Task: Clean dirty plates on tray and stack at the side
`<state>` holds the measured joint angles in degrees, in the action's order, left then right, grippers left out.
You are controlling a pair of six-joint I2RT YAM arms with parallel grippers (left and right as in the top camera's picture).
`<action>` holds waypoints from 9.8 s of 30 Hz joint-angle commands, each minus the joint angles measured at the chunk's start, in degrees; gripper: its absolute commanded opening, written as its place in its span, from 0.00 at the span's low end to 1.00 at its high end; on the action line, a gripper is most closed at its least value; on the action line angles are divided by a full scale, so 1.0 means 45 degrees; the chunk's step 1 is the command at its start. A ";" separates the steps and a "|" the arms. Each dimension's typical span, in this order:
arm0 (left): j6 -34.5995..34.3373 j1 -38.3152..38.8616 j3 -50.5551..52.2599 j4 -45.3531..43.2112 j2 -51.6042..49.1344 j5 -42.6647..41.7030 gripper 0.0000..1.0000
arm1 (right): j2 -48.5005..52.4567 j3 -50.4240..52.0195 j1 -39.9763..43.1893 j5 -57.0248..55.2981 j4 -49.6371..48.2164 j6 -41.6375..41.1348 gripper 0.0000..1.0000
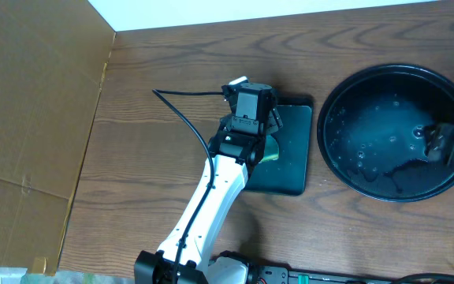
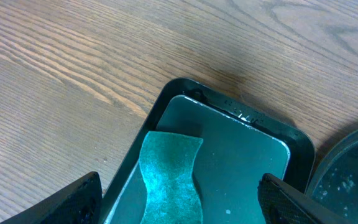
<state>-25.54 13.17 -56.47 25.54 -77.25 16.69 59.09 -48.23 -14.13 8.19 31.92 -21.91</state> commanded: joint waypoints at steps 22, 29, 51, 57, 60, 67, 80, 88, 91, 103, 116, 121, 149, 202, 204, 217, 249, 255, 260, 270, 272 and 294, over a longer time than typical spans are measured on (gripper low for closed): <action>-0.0015 -0.0029 0.0024 0.0029 0.0000 0.0165 0.81 | -0.1486 0.0695 -0.1248 -0.0646 0.0729 0.0602 0.99; -0.0015 -0.0029 0.0024 0.0029 0.0000 0.0165 0.81 | -0.4163 0.3993 0.0015 -0.0282 -0.2273 0.0597 0.99; -0.0015 -0.0029 0.0024 0.0029 0.0000 0.0160 0.81 | -1.2551 1.0647 0.1933 0.0053 -0.7300 0.3055 0.99; -0.0015 -0.0029 0.0024 0.0029 0.0000 0.0165 0.81 | -1.3066 1.0647 0.2686 -0.0053 -0.6411 0.3988 0.99; -0.0019 -0.0029 0.0024 0.0029 0.0000 0.0160 0.81 | -1.3066 1.0647 0.2880 -0.0102 -0.6271 0.4794 0.99; -0.0015 -0.0029 0.0024 0.0029 0.0000 0.0165 0.81 | -1.3066 1.0647 0.2871 -0.0189 -0.6251 0.5372 0.99; -0.0015 -0.0029 0.0024 0.0029 0.0000 0.0165 0.81 | -1.3061 1.0647 0.2871 -0.0185 -0.6275 0.5367 0.99; -0.0019 -0.0029 0.0024 0.0029 0.0000 0.0165 0.81 | -1.3056 1.0647 0.2871 -0.0185 -0.6275 0.5367 0.99; -0.0015 -0.0029 0.0024 0.0029 0.0000 0.0165 0.81 | -1.3061 1.0647 0.2871 -0.0185 -0.6271 0.5367 0.99; 0.0709 -0.0209 0.0024 0.1083 0.0000 0.2540 0.81 | -1.3061 1.0647 0.2871 -0.0180 -0.6275 0.5367 0.99; 0.4857 -0.0248 0.1486 0.2317 0.2001 0.0874 0.81 | -1.3056 1.0647 0.2871 -0.0185 -0.6275 0.5367 0.99; 0.7776 -0.0874 0.3575 0.1909 0.4692 -0.1923 0.81 | -1.3056 1.0647 0.2871 -0.0185 -0.6275 0.5362 0.99; 0.8053 -0.2414 1.1492 -0.3546 1.6568 -0.2618 0.81 | -1.3061 1.0647 0.2871 -0.0185 -0.6271 0.5367 0.99; 0.5901 -0.2506 1.2502 -0.4838 1.7150 -0.2375 0.81 | -1.3061 1.0647 0.2871 -0.0185 -0.6275 0.5367 0.99; 0.5892 -0.2506 1.2502 -0.4838 1.7150 -0.2497 0.81 | -1.3061 1.0647 0.2871 -0.0185 -0.6275 0.5367 0.99; 0.5892 -0.2506 1.2497 -0.4838 1.7116 -0.2589 0.81 | -1.3061 1.0647 0.2871 -0.0185 -0.6275 0.5367 0.99; 0.5892 -0.2506 1.2497 -0.4843 1.7116 -0.2589 0.81 | -1.3061 1.0647 0.2871 -0.0185 -0.6275 0.5367 0.99; 0.5897 -0.2506 1.2497 -0.4843 1.7116 -0.2589 0.81 | -1.3061 1.0647 0.2871 -0.0185 -0.6275 0.5362 0.99; 0.5897 -0.2506 1.2497 -0.4843 1.7116 -0.2589 0.81 | -1.3061 1.0647 0.2871 -0.0185 -0.6275 0.5367 0.99; 0.5897 -0.2506 1.2497 -0.4843 1.7116 -0.2589 0.81 | -1.3061 1.0647 0.2871 -0.0185 -0.6275 0.5367 0.99; 0.5892 -0.2506 1.2497 -0.4843 1.7116 -0.2589 0.81 | -1.3061 1.0647 0.2871 -0.0185 -0.6275 0.5367 0.99; 0.5892 -0.2506 1.2497 -0.4843 1.7116 -0.2589 0.81 | -1.3061 1.0647 0.2871 -0.0185 -0.6275 0.5367 0.99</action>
<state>0.86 2.24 -1.98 2.63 -0.62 4.64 0.82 -0.38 -1.56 7.66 3.44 1.76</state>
